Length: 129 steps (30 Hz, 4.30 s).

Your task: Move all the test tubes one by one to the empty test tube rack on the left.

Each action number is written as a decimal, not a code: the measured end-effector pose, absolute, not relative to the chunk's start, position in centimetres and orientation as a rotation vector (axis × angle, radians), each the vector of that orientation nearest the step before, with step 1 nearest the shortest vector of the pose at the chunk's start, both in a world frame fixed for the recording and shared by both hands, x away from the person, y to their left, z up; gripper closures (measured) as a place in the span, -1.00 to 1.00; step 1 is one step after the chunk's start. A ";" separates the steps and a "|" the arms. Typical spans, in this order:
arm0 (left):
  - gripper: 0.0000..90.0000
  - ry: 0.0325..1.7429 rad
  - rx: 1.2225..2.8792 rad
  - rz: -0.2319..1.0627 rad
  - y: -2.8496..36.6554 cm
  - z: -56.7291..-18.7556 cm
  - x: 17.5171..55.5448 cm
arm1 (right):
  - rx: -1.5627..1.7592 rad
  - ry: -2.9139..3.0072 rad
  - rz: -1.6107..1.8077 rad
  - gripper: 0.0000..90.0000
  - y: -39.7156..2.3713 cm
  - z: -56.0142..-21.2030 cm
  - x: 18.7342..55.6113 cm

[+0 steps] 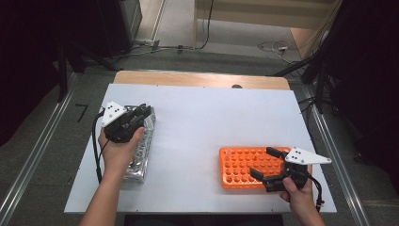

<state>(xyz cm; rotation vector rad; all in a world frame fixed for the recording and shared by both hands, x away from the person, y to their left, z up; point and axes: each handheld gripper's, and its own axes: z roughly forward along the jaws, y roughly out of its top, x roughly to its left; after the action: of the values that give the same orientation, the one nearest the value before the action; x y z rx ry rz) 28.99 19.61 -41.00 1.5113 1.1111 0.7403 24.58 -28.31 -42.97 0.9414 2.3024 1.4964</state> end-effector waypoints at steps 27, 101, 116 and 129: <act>0.69 1.213 1.603 0.740 20.4 -43.2 30.0 | 0.934 2.323 1.491 -1.00 -28.1 -43.3 24.6; -1.00 0.998 1.677 0.458 15.3 -41.9 23.5 | 0.927 2.391 1.438 -1.00 -23.5 -42.7 28.1; -1.00 0.908 1.718 0.404 12.0 -41.9 22.5 | 0.997 2.485 1.348 -0.22 -21.8 -45.4 28.5; -1.00 0.890 1.749 0.371 10.5 -42.4 22.3 | 0.995 2.507 1.228 0.42 -20.7 -45.7 28.4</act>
<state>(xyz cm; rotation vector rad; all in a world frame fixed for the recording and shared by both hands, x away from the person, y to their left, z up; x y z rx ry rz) 22.30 10.49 -42.41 1.7490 0.8897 0.3714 28.41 -20.66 -45.75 0.9947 2.5067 1.2283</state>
